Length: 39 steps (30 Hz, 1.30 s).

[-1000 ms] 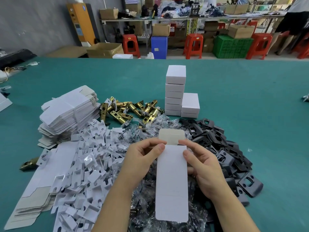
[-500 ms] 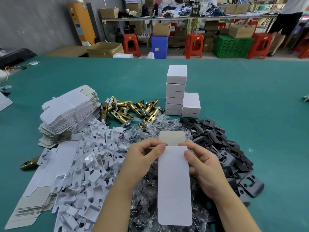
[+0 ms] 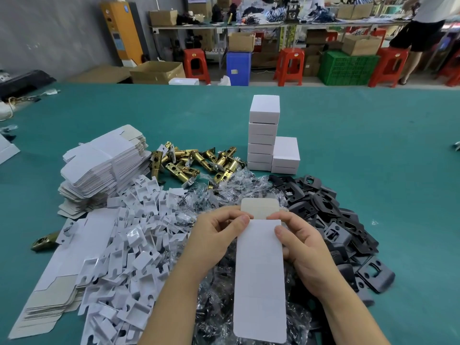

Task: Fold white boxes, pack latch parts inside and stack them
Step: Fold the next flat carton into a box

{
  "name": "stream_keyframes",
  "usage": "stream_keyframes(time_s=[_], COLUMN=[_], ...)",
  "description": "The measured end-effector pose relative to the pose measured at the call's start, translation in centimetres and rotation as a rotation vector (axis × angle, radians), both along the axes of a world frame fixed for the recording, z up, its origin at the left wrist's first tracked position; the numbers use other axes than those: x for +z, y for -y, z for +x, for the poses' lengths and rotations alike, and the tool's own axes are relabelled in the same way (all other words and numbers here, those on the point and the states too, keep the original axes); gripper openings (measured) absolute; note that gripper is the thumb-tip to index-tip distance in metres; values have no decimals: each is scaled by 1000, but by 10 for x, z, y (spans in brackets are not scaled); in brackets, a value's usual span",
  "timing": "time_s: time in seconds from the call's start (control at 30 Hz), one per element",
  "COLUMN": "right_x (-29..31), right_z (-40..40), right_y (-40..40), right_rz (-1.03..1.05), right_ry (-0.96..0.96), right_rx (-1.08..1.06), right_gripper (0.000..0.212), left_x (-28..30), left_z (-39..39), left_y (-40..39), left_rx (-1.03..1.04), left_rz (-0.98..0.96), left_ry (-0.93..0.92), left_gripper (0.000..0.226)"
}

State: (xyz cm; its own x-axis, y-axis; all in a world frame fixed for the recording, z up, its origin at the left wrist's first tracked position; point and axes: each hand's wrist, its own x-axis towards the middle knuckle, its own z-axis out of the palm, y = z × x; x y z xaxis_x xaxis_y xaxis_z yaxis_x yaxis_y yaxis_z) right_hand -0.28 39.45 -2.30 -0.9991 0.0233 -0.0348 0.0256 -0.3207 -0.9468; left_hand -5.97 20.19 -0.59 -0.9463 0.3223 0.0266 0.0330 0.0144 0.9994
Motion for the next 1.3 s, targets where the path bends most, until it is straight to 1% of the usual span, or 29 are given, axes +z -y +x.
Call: stream_keyframes(time_s=[0.07,0.2,0.3,0.4,0.53,0.6,0.73,0.9,1.03,1.1,1.17,1.23,1.3], right_x=[-1,-1,-1,-1,-2,-3,-4,-4,-3,-3,-3,-2,-1], right_z=[0,-1,0,-1,-2,-2,-2,-1,0,0,-1,-2,-2], right_y=[-1,-2,-3,-2,-2,-3,-3,-2,-2,-1,0,0,0], right_rz=[3,3,-5,-4,-17,-14,-18,-6,4,2,-14,-43,-63], right_ry=[12,25,8,3,-24,-36,-42,-29,-20,-25,-51,-67,-76], right_rx=[17,7,18,11,0,3,12,-8,-26,-38,-54,-68,-60], right_gripper=[35,36,34,28,40,40,37,37,24,30,37,43,46], left_x=[1,4,3,3,7,8,6,4,5,6,6,5,4], left_z=[0,1,1,0,2,2,3,3,2,2,3,4,4], left_y=[0,1,1,1,1,1,2,3,1,2,2,3,3], left_rx=[-2,-10,-8,-14,-14,-21,-7,6,14,3,-46,-112,-141], left_rz=[-6,7,-7,0,57,58,13,25,108,126,69,-20,-49], left_ry=[-10,-19,-16,-25,6,5,-7,-1,13,46,73,79,71], left_gripper=[14,13,12,10,18,18,6,16,26,34,37,30,21])
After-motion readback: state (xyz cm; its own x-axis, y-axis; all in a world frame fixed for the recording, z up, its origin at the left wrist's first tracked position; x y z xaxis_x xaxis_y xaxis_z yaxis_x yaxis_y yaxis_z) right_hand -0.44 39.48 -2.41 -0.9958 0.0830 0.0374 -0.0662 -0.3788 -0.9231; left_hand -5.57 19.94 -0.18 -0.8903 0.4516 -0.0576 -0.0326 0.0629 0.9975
